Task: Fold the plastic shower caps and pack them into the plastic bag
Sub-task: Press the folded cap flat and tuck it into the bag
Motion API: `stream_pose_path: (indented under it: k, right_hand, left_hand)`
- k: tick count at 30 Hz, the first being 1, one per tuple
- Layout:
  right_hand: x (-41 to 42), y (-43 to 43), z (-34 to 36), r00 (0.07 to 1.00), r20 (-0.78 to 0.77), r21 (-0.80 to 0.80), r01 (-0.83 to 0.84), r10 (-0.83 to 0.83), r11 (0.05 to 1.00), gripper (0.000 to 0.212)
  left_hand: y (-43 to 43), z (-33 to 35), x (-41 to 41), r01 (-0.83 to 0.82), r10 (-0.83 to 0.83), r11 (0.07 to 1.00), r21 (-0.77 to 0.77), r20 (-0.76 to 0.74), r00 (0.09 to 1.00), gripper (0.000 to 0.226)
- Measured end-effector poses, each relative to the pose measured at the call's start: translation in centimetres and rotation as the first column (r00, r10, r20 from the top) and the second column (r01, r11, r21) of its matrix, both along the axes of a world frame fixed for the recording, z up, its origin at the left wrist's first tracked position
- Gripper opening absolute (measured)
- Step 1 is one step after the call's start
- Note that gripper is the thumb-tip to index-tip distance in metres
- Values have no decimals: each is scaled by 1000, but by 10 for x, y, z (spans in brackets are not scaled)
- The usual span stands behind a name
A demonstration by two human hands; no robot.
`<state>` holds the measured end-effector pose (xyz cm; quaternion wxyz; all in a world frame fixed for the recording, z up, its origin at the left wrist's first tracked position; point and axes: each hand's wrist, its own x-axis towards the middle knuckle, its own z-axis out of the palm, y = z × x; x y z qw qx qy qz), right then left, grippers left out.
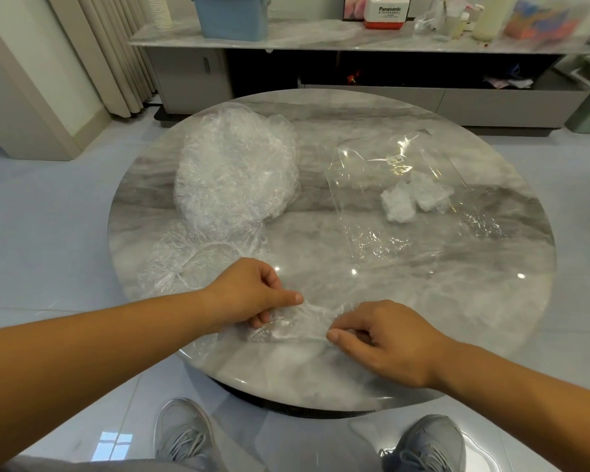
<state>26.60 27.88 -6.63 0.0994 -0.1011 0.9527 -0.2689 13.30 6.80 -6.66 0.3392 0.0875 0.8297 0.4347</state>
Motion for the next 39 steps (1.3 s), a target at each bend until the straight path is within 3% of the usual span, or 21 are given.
stream_pose_path:
  k: [3, 6, 9, 10, 12, 15, 18, 21, 26, 30, 34, 37, 39]
  right_hand:
    - [-1, -1, 9, 995, 87, -49, 46, -42, 998, 25]
    - [-1, -9, 18, 976, 126, -294, 210, -180, 933, 20]
    - [-8, -16, 17, 942, -242, -277, 164, -234, 947, 13]
    - [-11, -17, 14, 920, -351, -207, 107, -176, 973, 14]
    - [-16, -18, 4, 910, -414, -74, 0, -31, 997, 22]
    - [-17, -14, -14, 961, -267, 58, -65, 79, 996, 30]
    - [-16, -9, -25, 997, -74, 20, -21, 22, 1000, 26]
    - [-15, -8, -25, 999, -45, 13, -3, 4, 1000, 34]
    - [-9, -9, -16, 993, 1, 123, -118, 119, 985, 64]
    - [-5, -8, -9, 983, -26, 211, -172, 182, 962, 65]
    - [-5, -8, -9, 976, -70, 274, -182, 208, 944, 61]
    - [-5, -7, -10, 971, -101, 327, -174, 217, 929, 58]
    - [-4, -5, -10, 963, -143, 349, -165, 226, 923, 56]
  left_hand:
    - [0, -4, 2, 102, -124, 984, -146, -148, 981, 41]
    - [1, -4, 6, 150, -237, 944, -293, -292, 927, 45]
    - [1, -5, 6, 146, -296, 912, -383, -369, 881, 56]
    - [1, -5, 6, 155, -316, 904, -398, -377, 871, 59]
    - [2, -3, 6, 179, -364, 884, -431, -396, 843, 61]
    - [5, 3, 10, 180, -453, 830, -528, -450, 770, 54]
    - [7, 8, 11, 165, -516, 784, -599, -479, 710, 50]
    - [7, 11, 9, 206, -577, 758, -620, -488, 655, 49]
    - [2, 16, 3, 241, -537, 783, -574, -426, 728, 46]
    - [-2, 25, 1, 266, -478, 804, -532, -313, 821, 37]
    - [0, 30, 4, 262, -286, 887, -380, -8, 958, 31]
    - [2, 33, 5, 170, -129, 956, -237, 181, 975, 24]
    - [4, 33, 4, 63, -38, 996, -64, 337, 941, 21]
